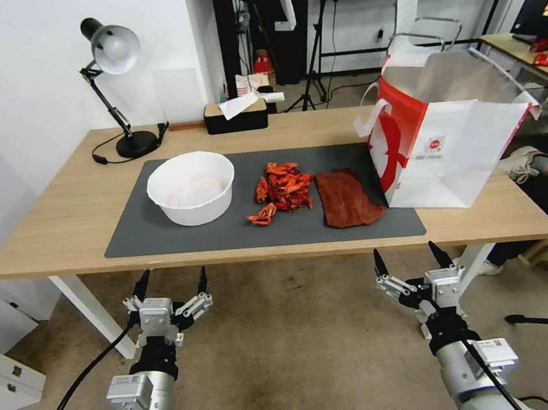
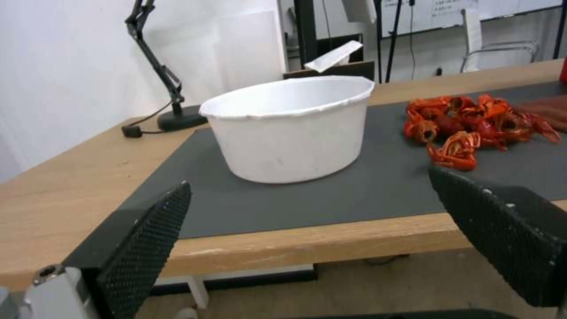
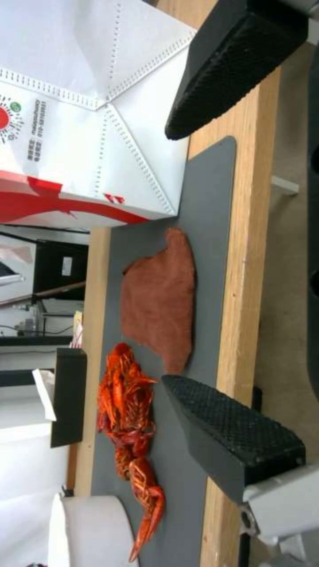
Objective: Sweep shrimp from table into container with towel, then put container into takeout bag.
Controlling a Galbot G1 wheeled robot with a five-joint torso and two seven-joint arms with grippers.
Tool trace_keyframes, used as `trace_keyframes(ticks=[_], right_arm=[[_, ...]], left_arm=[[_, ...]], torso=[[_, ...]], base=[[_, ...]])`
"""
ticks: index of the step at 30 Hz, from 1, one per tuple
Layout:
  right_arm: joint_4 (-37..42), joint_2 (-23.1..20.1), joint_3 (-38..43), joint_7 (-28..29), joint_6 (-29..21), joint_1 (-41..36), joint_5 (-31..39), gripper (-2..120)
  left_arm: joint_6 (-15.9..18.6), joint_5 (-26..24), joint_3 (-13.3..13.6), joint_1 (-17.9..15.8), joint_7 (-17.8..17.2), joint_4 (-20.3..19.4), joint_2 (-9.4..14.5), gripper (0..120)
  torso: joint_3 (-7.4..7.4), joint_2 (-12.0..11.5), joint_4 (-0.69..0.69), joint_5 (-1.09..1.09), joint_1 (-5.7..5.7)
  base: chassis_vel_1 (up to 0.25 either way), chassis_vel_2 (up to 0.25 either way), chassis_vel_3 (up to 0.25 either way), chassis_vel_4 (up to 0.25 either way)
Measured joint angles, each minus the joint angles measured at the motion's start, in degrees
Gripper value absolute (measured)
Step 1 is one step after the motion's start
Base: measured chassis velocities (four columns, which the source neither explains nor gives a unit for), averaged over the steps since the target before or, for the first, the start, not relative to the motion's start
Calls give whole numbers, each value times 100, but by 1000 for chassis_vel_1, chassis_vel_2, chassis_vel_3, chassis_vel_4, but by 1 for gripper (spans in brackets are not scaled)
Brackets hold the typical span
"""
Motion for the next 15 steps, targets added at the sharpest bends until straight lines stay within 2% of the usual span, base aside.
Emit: trace_keyframes(ticks=[1, 2, 4, 5, 6, 8, 9, 11, 15], right_arm=[[1, -3, -3, -14, -41, 9, 12, 100], [1, -3, -3, -14, -41, 9, 12, 100], [21, -35, -47, -157, -424, 102, 143, 100], [29, -48, -61, -215, -574, 140, 194, 100], [29, -48, -61, -215, -574, 140, 194, 100], [63, -90, -119, -411, -1085, 263, 369, 100], [63, -90, -119, -411, -1085, 263, 369, 100], [106, -139, -188, -648, -1703, 414, 583, 100], [119, -169, -203, -750, -2029, 545, 842, 100]], left_arm=[[272, -95, 126, -100, -152, -92, -79, 100], [272, -95, 126, -100, -152, -92, -79, 100], [827, -283, 374, -291, -462, -272, -234, 100], [905, -296, 399, -308, -492, -279, -239, 100], [905, -296, 399, -308, -492, -279, -239, 100], [998, -308, 418, -320, -512, -279, -232, 100], [998, -308, 418, -320, -512, -279, -232, 100], [1005, -316, 415, -322, -510, -269, -221, 100], [985, -317, 416, -323, -502, -237, -224, 100]], torso=[[0, 0, -1, -2, 0], [0, 0, -1, -2, 0], [0, 0, -2, 0, 1], [0, 0, -1, 2, 0], [0, 0, -1, 2, 0], [0, 0, 0, 0, 1], [0, 0, 0, 0, 1], [0, 0, 0, -1, 0], [0, 0, -1, 0, 1]], base=[[0, 0, 0, 0], [0, 0, 0, 0], [0, 0, 0, 0], [0, 0, 0, 0], [0, 0, 0, 0], [0, 0, 0, 0], [0, 0, 0, 0], [0, 0, 0, 0], [0, 0, 0, 0]])
